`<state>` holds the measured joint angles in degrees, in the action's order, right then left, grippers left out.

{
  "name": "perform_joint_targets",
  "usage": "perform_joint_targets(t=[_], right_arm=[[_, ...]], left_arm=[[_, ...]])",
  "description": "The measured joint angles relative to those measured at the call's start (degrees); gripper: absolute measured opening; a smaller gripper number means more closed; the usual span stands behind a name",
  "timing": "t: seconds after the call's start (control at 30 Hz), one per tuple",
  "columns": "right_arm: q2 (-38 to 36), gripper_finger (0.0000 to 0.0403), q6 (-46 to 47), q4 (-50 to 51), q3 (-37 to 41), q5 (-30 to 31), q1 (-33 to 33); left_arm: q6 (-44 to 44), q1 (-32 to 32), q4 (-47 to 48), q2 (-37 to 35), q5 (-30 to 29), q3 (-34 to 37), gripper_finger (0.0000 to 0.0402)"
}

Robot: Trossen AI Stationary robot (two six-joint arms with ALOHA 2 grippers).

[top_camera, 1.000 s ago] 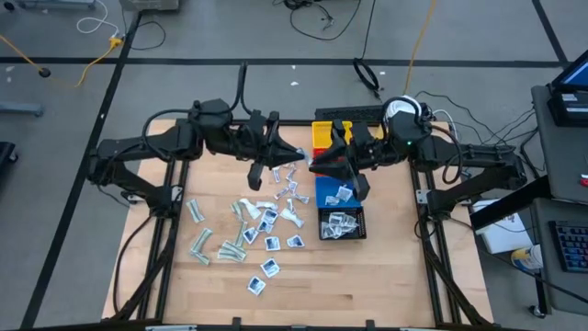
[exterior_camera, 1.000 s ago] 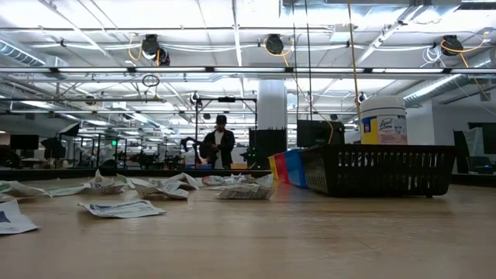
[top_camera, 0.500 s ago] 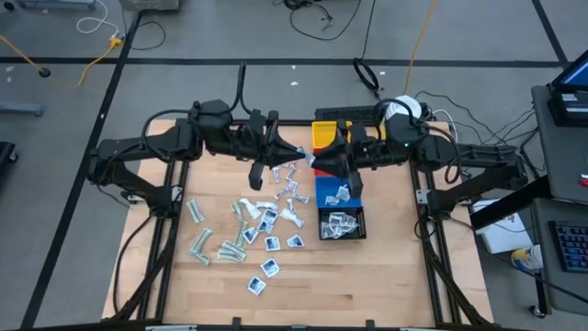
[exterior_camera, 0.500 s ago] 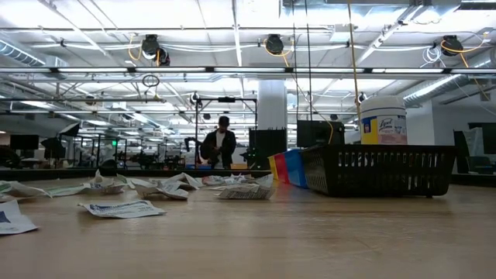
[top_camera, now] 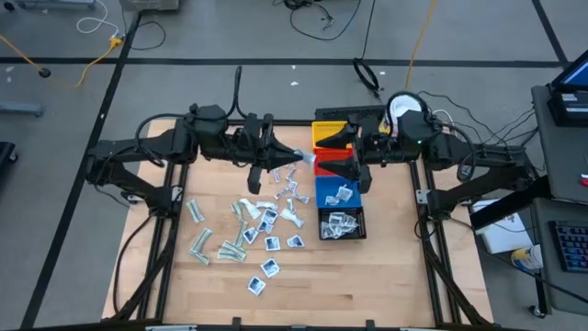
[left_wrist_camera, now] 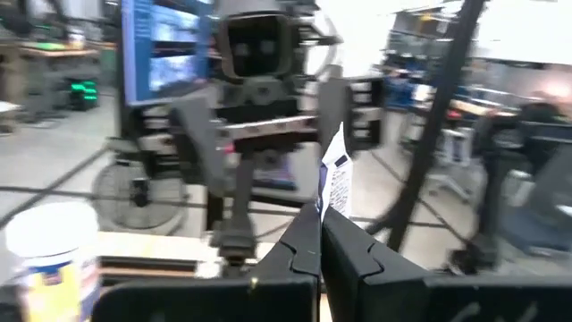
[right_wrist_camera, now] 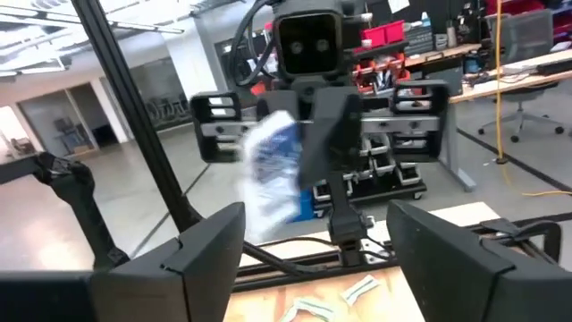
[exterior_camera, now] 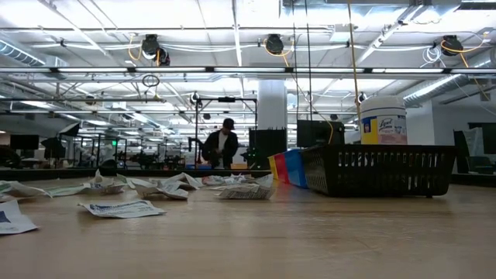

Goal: Pick & Place First Aid Supplies
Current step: Put the blue alcohol pad into the blue bin

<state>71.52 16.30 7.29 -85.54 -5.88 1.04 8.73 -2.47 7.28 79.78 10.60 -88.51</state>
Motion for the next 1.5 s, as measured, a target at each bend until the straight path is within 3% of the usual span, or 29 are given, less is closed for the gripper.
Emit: perform_joint_targets(t=[0.27, 0.57, 0.7, 0.87, 1.0, 1.13, 1.27, 1.5], right_arm=[[1.0, 0.0257, 0.4, -4.4, 0.0, -0.1, -1.6], [3.3, 0.0227, 1.2, -7.2, 0.0, 2.9, -1.6], [3.5, 0.0166, 1.2, -6.9, 0.0, 2.9, -1.5], [3.2, 0.0027, -0.5, -7.0, 0.0, 3.0, -1.5], [3.1, 0.0005, -1.1, -6.4, 0.0, 2.9, -1.5], [3.0, 0.0002, -2.2, -3.3, 0.0, 2.5, -1.5], [2.0, 0.0001, -3.5, 2.7, -0.1, -1.4, 0.0], [3.1, 0.0001, -9.7, 30.3, -9.5, -1.9, 5.1]], left_arm=[[-1.3, 2.9, 0.6, 0.1, -12.1, 0.0, 0.0000], [-1.5, 4.4, 0.7, 0.1, -14.1, 0.0, 0.0000], [-1.5, 4.5, 1.3, 0.1, -14.2, 0.0, 0.0000], [-0.8, 4.5, 2.6, 0.1, -14.2, 0.0, 0.0003], [-0.8, 4.5, 2.5, 0.1, -14.1, 0.0, 0.0003], [1.0, 4.5, 3.4, 0.1, -12.0, 0.1, 0.0006], [2.6, 4.1, 7.2, -2.1, -8.2, 0.0, 0.0049], [3.4, 3.9, 16.8, -5.5, -7.9, 0.1, 0.0145]])
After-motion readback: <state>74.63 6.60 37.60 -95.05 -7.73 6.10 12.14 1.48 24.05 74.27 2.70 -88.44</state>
